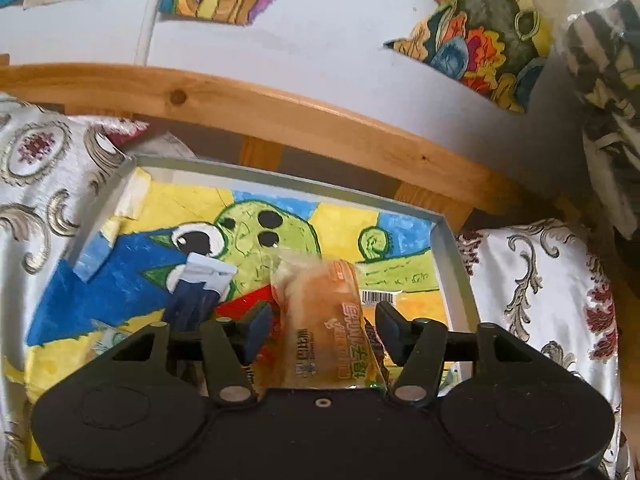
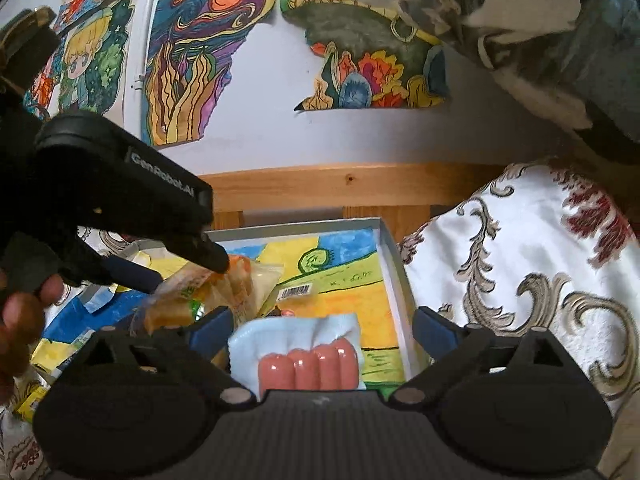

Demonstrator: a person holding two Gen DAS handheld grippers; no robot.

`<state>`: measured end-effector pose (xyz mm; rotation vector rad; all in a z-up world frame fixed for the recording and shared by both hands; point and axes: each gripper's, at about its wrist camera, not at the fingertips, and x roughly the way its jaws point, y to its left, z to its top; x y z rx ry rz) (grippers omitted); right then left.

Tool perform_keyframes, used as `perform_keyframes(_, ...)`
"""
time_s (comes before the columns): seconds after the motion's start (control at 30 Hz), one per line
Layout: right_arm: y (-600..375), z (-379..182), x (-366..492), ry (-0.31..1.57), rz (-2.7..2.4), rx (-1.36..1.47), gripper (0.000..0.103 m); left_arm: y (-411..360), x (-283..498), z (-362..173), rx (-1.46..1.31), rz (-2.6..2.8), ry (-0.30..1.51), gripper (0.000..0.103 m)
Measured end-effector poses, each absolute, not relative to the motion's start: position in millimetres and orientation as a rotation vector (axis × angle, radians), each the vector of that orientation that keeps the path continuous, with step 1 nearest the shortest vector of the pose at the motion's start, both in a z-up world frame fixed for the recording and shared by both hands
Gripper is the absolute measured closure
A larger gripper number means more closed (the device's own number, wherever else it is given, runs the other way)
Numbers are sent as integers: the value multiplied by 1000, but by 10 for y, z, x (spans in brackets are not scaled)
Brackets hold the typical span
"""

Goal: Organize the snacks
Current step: 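Lower the bread into the tray and open the left tool while the right tool releases the sausage packet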

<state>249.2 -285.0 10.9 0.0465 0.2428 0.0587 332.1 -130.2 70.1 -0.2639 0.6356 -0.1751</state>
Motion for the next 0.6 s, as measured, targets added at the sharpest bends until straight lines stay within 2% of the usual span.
perform_keyframes(0.1,-2835,215,2397,225,31,25,0,-1248,3205,819,-271,-163,610,28)
perform_keyframes(0.33,-2912,567,2077,162,20,67,0,-1118,2846,1118,-269,-156,542,13)
perform_keyframes(0.4,-2931,670,1974,144,4,82,0,-1068,2728,1198,-282,-151,522,6)
perform_keyframes(0.6,-2907,980,1629,101,-22,98,0,-912,2333,1438,-300,-154,468,1)
